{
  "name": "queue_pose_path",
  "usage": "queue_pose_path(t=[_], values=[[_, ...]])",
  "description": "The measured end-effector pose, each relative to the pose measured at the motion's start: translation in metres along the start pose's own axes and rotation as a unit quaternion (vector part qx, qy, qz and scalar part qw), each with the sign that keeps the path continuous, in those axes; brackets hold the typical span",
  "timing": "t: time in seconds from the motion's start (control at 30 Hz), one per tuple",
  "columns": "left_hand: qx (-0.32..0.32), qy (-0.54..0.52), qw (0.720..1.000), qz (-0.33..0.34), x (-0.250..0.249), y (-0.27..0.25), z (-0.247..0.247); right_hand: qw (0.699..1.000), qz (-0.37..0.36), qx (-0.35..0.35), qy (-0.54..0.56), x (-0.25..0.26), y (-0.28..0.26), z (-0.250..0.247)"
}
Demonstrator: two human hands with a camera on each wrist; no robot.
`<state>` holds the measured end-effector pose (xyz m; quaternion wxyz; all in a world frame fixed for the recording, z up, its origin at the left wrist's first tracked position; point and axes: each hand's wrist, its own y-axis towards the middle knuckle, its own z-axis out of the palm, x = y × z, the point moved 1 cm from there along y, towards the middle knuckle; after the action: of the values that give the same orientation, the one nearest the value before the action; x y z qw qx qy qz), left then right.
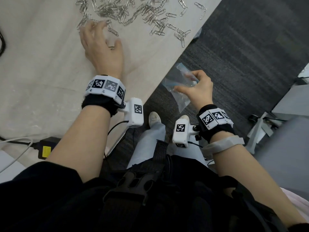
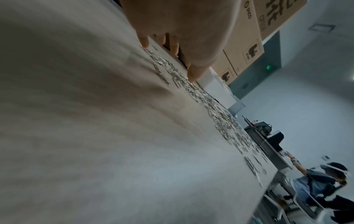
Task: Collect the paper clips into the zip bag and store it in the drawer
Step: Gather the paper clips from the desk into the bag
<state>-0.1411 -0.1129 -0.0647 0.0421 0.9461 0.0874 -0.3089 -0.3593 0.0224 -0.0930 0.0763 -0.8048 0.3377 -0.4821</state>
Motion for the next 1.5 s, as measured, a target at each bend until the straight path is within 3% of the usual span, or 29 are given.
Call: queue_pose_path(t=[0.13, 0.3, 0.6, 0.67, 0.87, 1.0, 1.27, 1.5], values=[[0.044, 0.086, 0.995, -0.028, 0.007, 0.024, -0.004, 1.0, 0.006, 0.003, -0.003, 0.003, 0.007, 0.003], [0.11, 0.104, 0.987, -0.061, 0.012, 0.053, 0.003, 1.0, 0.018, 0.003, 0.009, 0.006, 0.014, 0.008], [0.221, 0.17, 0.96, 0.016, -0.004, 0.031, 0.027, 0.999, 0.017, 0.011, 0.027, 0.012, 0.024, 0.015], [0.217, 0.147, 0.965, 0.022, -0.007, 0.035, 0.026, 0.999, 0.015, 0.012, 0.028, 0.013, 0.027, 0.015], [0.106, 0.128, 0.985, -0.044, 0.001, 0.094, 0.009, 1.0, 0.019, 0.009, 0.014, 0.016, 0.035, 0.015], [0.13, 0.126, 0.982, -0.063, 0.008, 0.116, 0.006, 1.0, 0.02, 0.01, 0.012, 0.016, 0.038, 0.017], [0.212, 0.137, 0.966, 0.052, -0.002, 0.08, 0.026, 0.999, 0.024, 0.014, 0.019, 0.016, 0.039, 0.017], [0.254, 0.094, 0.957, 0.101, -0.011, 0.038, 0.028, 0.999, 0.023, 0.014, 0.031, 0.015, 0.037, 0.013]])
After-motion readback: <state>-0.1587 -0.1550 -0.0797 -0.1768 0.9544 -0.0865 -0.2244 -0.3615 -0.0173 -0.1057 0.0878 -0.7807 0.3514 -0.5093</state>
